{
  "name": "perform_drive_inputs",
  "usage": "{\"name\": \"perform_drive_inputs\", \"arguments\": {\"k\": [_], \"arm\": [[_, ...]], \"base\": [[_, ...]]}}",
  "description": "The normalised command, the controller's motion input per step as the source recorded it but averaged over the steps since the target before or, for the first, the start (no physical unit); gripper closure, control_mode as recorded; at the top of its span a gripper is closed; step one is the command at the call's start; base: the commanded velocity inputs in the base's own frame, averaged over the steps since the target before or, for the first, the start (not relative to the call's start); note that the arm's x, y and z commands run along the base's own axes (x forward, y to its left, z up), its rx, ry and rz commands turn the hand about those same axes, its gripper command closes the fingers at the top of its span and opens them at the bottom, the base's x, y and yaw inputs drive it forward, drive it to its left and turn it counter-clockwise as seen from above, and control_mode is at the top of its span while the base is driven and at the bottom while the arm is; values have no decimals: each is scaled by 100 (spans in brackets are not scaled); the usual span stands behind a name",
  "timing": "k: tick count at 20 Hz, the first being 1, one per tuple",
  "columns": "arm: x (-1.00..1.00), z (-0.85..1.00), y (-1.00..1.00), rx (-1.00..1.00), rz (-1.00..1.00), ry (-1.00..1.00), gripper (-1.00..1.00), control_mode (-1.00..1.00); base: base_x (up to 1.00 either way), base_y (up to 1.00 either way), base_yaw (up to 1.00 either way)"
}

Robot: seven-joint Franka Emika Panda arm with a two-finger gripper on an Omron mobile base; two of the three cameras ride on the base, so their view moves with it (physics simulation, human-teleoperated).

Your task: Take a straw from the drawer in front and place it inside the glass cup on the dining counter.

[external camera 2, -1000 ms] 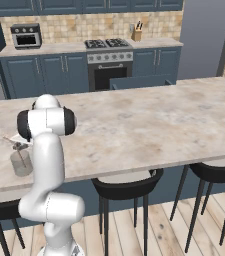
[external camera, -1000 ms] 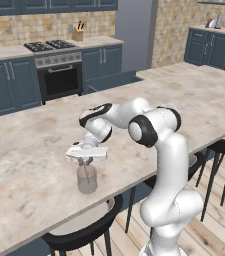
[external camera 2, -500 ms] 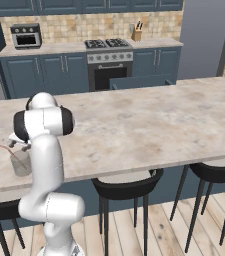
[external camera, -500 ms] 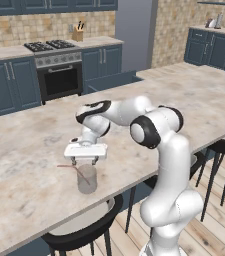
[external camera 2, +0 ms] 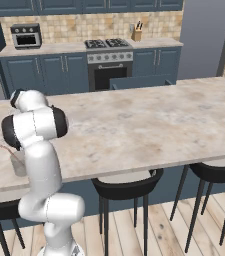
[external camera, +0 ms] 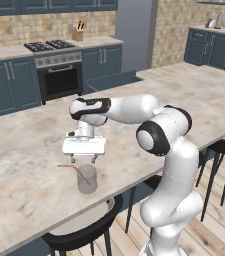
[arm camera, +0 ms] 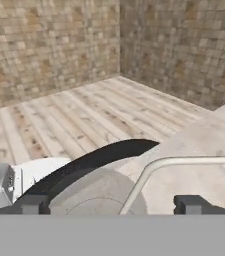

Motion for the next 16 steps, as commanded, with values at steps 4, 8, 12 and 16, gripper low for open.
{"name": "perform_drive_inputs", "arguments": {"k": [4,8,12,16], "arm": [[-12,34,0,-10,0,-69,-100,-100],[-50,63,-2,-5,0,-66,-100,-100],[-68,71,-14,-2,3,-59,-100,-100],[-91,62,-20,-2,5,-57,-100,-100]], "base": [[0,0,0],[0,0,0],[0,0,0],[0,0,0]]}}
